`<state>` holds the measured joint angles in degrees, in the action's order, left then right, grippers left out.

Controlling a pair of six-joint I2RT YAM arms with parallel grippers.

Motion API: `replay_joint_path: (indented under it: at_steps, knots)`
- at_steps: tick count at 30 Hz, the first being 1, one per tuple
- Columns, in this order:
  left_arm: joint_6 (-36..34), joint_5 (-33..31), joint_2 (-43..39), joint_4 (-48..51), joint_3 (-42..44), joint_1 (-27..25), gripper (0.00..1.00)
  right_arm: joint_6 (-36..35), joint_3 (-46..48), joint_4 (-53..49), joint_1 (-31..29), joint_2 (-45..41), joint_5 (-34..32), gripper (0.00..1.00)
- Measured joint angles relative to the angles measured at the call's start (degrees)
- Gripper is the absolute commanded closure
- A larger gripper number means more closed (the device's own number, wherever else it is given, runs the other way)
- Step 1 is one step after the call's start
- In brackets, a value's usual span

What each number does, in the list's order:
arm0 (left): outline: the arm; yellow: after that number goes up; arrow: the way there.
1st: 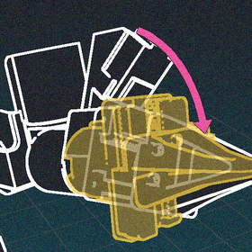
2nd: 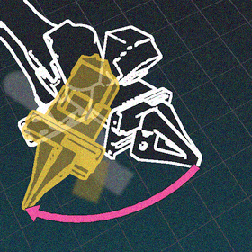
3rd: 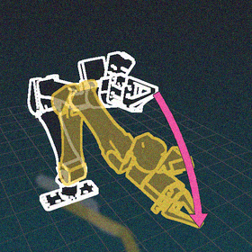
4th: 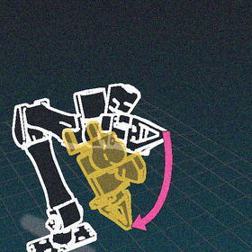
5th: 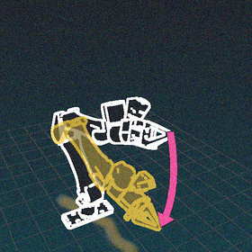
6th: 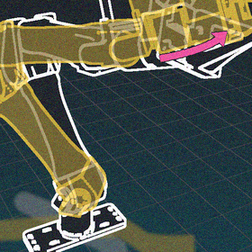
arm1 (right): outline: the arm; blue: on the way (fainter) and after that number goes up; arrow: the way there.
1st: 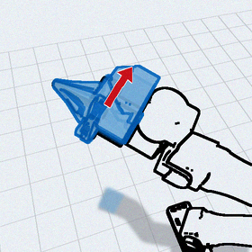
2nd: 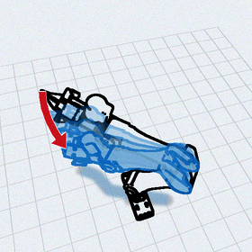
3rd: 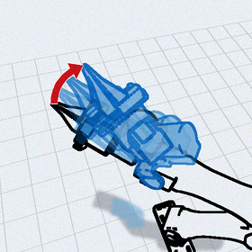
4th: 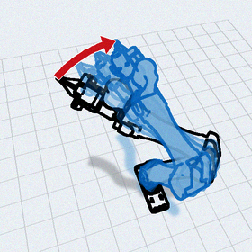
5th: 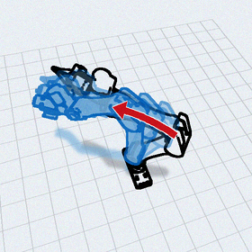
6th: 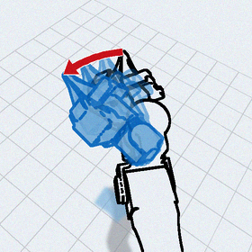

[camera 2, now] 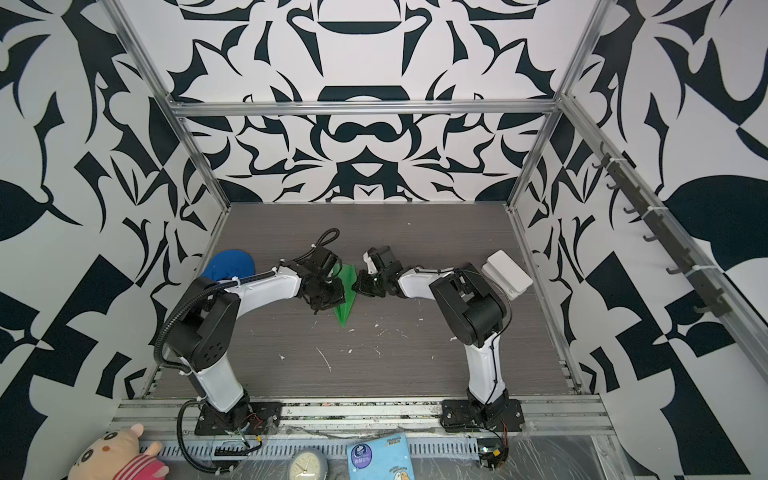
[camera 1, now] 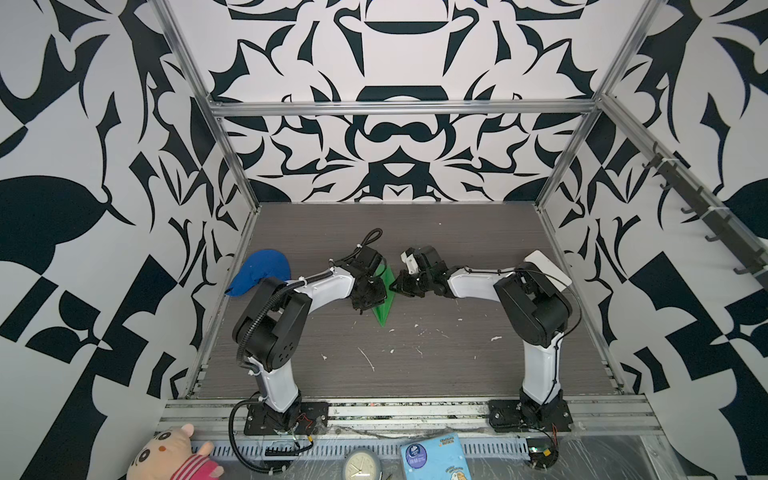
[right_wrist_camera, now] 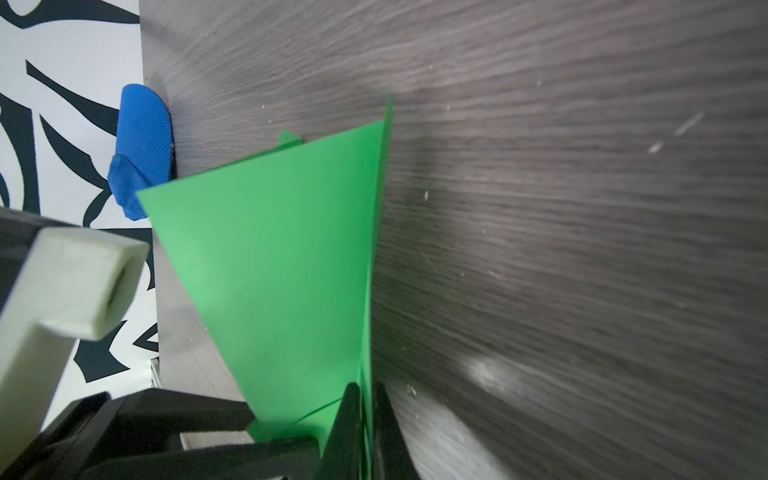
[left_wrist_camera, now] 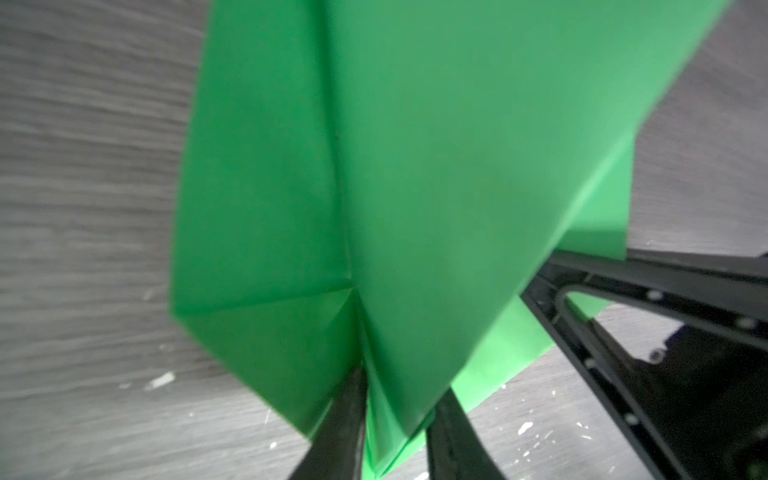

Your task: Fold a paper plane with a square sheet of paper (pick it up from the middle)

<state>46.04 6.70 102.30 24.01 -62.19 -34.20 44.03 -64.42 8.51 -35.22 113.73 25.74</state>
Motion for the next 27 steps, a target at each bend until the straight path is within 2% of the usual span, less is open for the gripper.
replay_joint_path:
  at_steps: [5, 10, 13, 21, 27]
  knots:
    - [0.0, -1.2, 2.1, 1.4, -2.6, -0.9, 0.71, 0.2, 0.0, 0.2, 0.0, 0.0, 0.0, 0.89]
    - [-0.5, -2.4, 3.6, 3.1, -4.1, -1.2, 0.84, 1.1, 1.2, 1.3, 0.5, -0.2, -0.1, 0.85]
    - [-1.0, -3.0, 3.6, 3.9, -4.6, -1.3, 0.86, 1.5, 4.5, 2.4, 1.2, -2.2, -0.8, 0.78]
    - [-1.7, -4.5, 3.1, 5.4, -5.0, -1.4, 0.85, 1.7, 13.2, 3.2, 6.5, -15.3, -5.0, 0.75]
    - [-2.6, -6.3, 3.1, 7.5, -6.6, -1.4, 0.77, 0.4, 14.5, 3.2, 8.2, -20.0, -7.5, 0.74]
